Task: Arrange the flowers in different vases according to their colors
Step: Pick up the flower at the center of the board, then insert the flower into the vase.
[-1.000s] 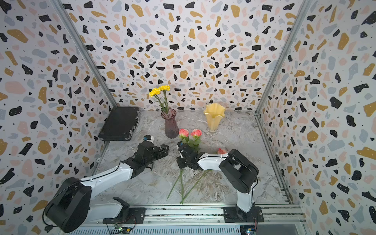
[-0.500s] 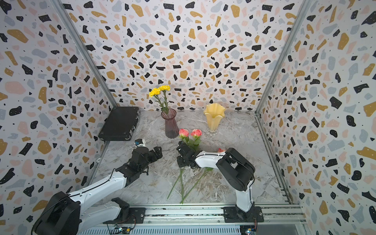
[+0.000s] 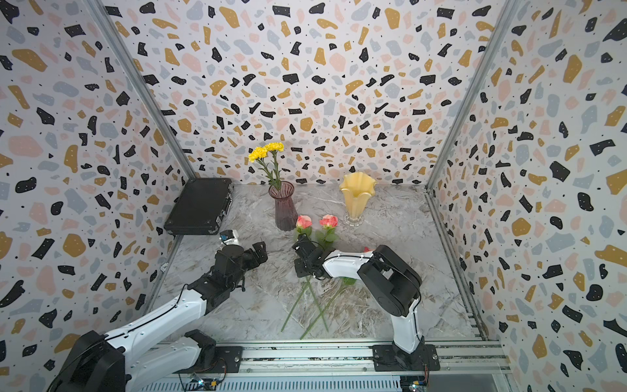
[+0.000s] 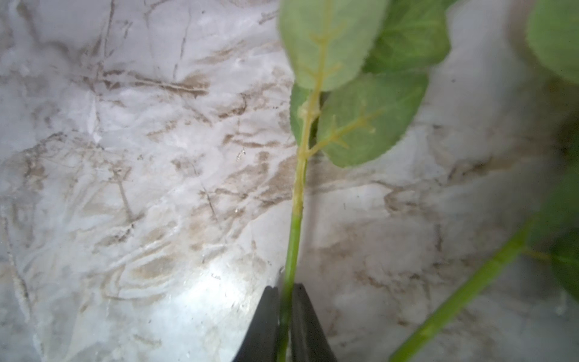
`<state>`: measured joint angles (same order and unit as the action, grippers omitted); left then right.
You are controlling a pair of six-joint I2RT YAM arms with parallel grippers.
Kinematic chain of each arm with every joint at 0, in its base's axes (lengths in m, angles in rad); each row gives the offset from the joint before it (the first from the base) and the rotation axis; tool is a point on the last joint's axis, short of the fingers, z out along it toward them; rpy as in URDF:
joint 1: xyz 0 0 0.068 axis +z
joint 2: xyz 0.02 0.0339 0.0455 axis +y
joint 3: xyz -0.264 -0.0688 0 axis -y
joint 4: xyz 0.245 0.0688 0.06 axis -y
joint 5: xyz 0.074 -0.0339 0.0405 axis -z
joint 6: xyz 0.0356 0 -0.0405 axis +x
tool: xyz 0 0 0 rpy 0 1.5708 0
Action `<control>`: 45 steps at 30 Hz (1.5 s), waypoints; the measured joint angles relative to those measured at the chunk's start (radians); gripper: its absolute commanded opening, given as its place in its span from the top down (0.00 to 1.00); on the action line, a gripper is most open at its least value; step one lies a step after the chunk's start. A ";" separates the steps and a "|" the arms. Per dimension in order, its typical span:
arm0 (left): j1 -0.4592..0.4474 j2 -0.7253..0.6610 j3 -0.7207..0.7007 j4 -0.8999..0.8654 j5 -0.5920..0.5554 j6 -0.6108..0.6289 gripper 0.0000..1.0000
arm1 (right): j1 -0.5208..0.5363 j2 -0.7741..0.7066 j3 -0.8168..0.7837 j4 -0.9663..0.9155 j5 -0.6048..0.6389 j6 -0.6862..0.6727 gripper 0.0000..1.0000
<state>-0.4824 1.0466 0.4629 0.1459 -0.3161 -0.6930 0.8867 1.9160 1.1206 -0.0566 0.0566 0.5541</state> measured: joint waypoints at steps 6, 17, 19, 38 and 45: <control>0.000 -0.001 0.000 -0.012 -0.008 0.012 0.01 | 0.000 -0.035 -0.072 0.077 -0.003 0.015 1.00; 0.001 0.088 0.038 0.023 0.108 0.098 0.01 | 0.000 -0.374 -0.444 0.428 0.064 -0.028 1.00; 0.001 0.113 0.054 0.036 0.142 0.114 0.01 | 0.000 -0.417 -0.503 0.520 0.079 -0.047 1.00; -0.124 0.565 0.140 0.454 0.600 0.017 0.01 | 0.002 -0.657 -0.691 0.724 0.607 -0.174 1.00; -0.104 0.747 0.195 0.763 0.874 -0.004 0.01 | 0.001 -0.655 -0.694 0.734 0.683 -0.204 1.00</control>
<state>-0.5861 1.7935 0.6575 0.9085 0.5575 -0.6971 0.8875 1.2610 0.4263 0.6777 0.7399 0.3496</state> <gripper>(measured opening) 0.994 0.064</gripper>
